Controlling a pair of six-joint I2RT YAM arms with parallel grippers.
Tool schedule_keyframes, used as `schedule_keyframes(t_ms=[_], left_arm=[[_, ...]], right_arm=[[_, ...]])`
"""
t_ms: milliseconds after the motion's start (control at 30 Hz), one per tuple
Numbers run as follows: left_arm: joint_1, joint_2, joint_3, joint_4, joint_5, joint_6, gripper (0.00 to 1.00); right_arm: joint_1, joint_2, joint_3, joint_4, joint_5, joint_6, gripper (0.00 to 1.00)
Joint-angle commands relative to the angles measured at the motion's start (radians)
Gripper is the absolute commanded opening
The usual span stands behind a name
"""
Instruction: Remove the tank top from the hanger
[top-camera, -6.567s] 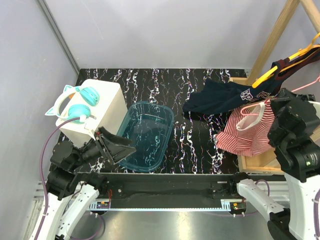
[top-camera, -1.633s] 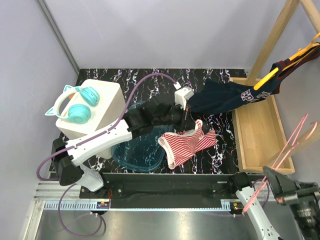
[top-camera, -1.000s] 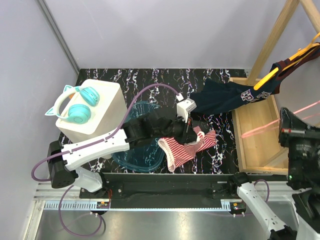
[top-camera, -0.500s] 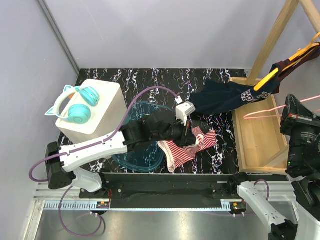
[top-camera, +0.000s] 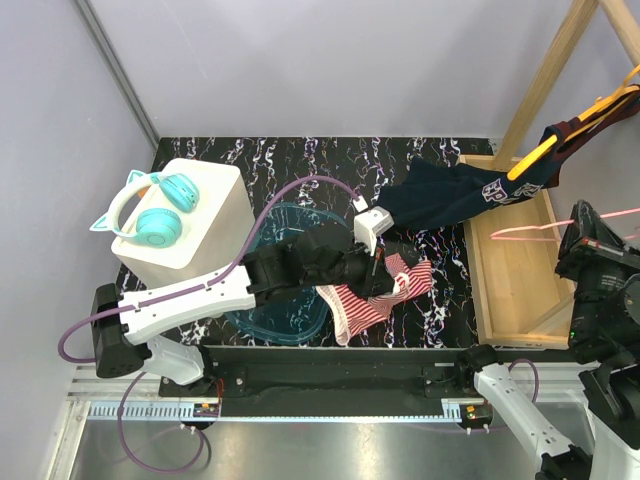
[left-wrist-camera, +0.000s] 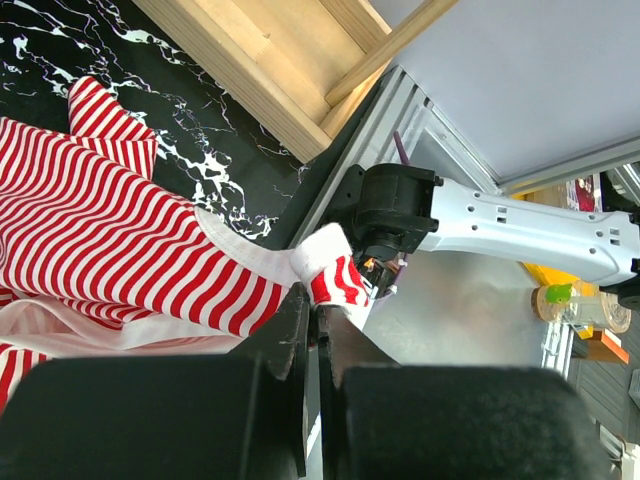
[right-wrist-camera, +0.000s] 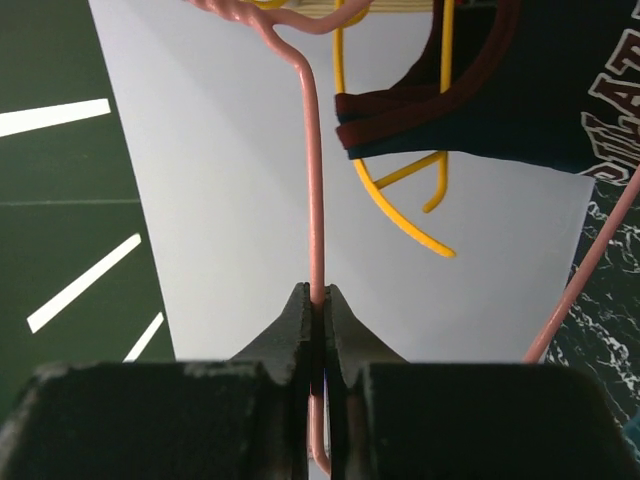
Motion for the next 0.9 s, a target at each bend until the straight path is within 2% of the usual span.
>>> schedule_keyframes(t_ms=[0,100,167,233,267,367,500,633,667,733,767,833,867], left_arm=[[-0.005,-0.029,-0.014,0.049,-0.019,0.0,0.0],[-0.007,-0.015,0.004,0.035,-0.023,0.009,0.0],[-0.007,0.006,0.027,0.023,-0.031,0.023,0.0],[-0.008,0.026,0.041,-0.003,-0.051,0.034,0.0],[-0.007,0.032,0.055,-0.014,-0.058,0.049,0.01],[-0.01,0.052,0.067,-0.039,-0.089,0.071,0.01],[-0.01,0.086,0.082,-0.078,-0.141,0.103,0.03],[-0.01,0.149,0.139,-0.153,-0.25,0.152,0.07],[-0.01,0.167,0.147,-0.166,-0.264,0.178,0.09],[-0.01,0.219,0.167,-0.195,-0.31,0.203,0.15],[-0.011,0.239,0.173,-0.201,-0.319,0.236,0.27],[-0.015,0.314,0.2,-0.235,-0.361,0.272,0.43],[-0.019,0.339,0.213,-0.258,-0.383,0.296,0.63]], right_arm=[[0.004,-0.051,-0.052,-0.036,0.002,0.042,0.13],[0.004,-0.086,-0.078,-0.045,-0.008,0.01,0.28],[0.005,-0.105,-0.084,-0.052,-0.022,-0.035,0.5],[0.005,-0.126,-0.078,-0.074,-0.06,-0.098,0.62],[0.004,-0.145,-0.075,-0.09,-0.085,-0.116,0.74],[0.004,-0.192,-0.061,-0.174,-0.126,-0.208,0.88],[0.004,-0.28,-0.059,-0.303,-0.168,-0.314,0.98],[0.004,-0.341,-0.059,-0.404,-0.276,-0.485,1.0],[0.004,-0.356,-0.061,-0.415,-0.344,-0.519,1.0],[0.005,-0.37,-0.068,-0.449,-0.411,-0.59,1.0],[0.005,-0.385,-0.075,-0.458,-0.469,-0.604,1.0],[0.005,-0.402,-0.093,-0.479,-0.523,-0.641,1.0],[0.004,-0.424,-0.102,-0.481,-0.559,-0.646,1.0]])
